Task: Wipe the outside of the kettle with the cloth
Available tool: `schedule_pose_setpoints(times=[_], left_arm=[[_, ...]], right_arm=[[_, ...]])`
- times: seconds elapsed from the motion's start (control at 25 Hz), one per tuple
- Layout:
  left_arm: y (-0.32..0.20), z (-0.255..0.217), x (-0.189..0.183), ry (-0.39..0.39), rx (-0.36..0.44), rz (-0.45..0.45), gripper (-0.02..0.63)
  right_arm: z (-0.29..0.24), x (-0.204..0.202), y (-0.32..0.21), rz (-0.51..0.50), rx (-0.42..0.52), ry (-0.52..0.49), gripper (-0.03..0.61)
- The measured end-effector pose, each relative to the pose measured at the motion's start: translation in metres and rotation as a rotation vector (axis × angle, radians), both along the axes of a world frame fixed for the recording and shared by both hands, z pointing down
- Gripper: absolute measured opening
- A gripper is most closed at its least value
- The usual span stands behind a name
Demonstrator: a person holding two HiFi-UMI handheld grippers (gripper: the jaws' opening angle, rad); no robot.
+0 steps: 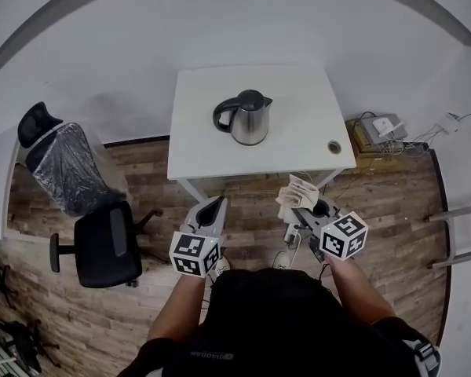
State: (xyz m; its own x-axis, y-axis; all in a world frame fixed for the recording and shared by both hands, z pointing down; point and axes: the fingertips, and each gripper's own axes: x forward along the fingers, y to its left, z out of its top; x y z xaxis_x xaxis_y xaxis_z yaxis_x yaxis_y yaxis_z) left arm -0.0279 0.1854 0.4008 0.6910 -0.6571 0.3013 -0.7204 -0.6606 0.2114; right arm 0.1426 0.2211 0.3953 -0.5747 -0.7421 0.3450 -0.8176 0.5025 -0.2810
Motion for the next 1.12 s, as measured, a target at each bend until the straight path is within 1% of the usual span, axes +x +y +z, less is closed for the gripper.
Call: schedule_pose_setpoints(times=[0.16, 0.28, 0.36, 0.56, 0.8, 1.12], left_arm=[[0.01, 0.003, 0.016, -0.02, -0.006, 0.012, 0.006], [0.01, -0.002, 0.02, -0.035, 0.015, 0.024, 0.006], [0.009, -0.004, 0.017, -0.048, 0.025, 0.025, 0.006], [0.008, -0.003, 0.007, -0.064, 0.02, 0.018, 0.006], [0.004, -0.009, 0.008, -0.055, 0.033, 0.032, 0.006], [-0.001, -0.009, -0.001, -0.049, 0.035, 0.023, 0.006]], right_arm=[[0.004, 0.006, 0.005, -0.007, 0.0, -0.008, 0.094], [0.012, 0.01, 0.006, -0.003, -0.015, -0.011, 0.094], [0.014, 0.011, 0.006, 0.0, -0.018, -0.012, 0.094], [0.01, 0.009, 0.005, 0.02, -0.004, -0.026, 0.094], [0.007, 0.006, 0.005, 0.034, 0.004, -0.035, 0.094], [0.008, 0.0, 0.004, 0.039, 0.001, -0.034, 0.094]])
